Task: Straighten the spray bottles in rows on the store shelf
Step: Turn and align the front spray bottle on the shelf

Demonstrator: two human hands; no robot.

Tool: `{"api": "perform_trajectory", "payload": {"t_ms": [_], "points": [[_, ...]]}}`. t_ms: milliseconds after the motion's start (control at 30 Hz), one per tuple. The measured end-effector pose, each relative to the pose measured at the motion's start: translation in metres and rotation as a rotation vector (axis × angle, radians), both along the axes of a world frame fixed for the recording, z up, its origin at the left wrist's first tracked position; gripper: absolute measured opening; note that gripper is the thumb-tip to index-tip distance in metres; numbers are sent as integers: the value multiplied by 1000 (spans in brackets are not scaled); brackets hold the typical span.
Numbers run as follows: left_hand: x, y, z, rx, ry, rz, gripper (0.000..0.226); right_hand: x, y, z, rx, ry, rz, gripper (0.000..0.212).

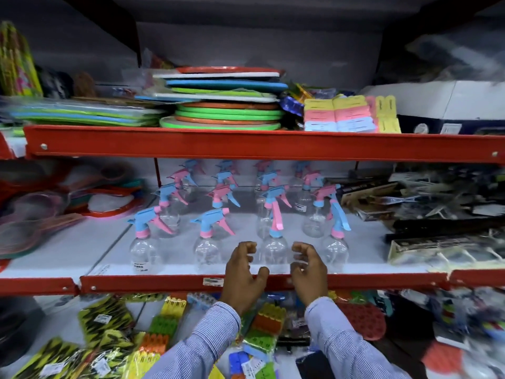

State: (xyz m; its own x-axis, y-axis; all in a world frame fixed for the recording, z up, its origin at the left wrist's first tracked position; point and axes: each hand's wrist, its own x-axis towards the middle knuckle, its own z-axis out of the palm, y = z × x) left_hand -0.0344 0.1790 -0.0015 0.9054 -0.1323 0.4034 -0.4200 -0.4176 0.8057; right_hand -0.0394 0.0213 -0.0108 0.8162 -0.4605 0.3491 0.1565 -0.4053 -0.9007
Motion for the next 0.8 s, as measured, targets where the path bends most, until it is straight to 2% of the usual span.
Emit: {"api": "perform_trajectory", "payload": {"t_ms": [100,233,367,633,800], "points": [[0,-20,0,-1,32,73,48,14,-13,6,-23,196,244,60],[0,-39,1,15,9,151,42,28,-23,13,-111,283,404,68],[0,-47,-1,10,22,209,42,26,-26,12,-121,264,426,63],[13,-48,3,48,83,184,61,13,-25,-1,-54,186,375,49],[10,-46,-3,1,94,211,61,15,-26,3,-46,219,359,56]]}}
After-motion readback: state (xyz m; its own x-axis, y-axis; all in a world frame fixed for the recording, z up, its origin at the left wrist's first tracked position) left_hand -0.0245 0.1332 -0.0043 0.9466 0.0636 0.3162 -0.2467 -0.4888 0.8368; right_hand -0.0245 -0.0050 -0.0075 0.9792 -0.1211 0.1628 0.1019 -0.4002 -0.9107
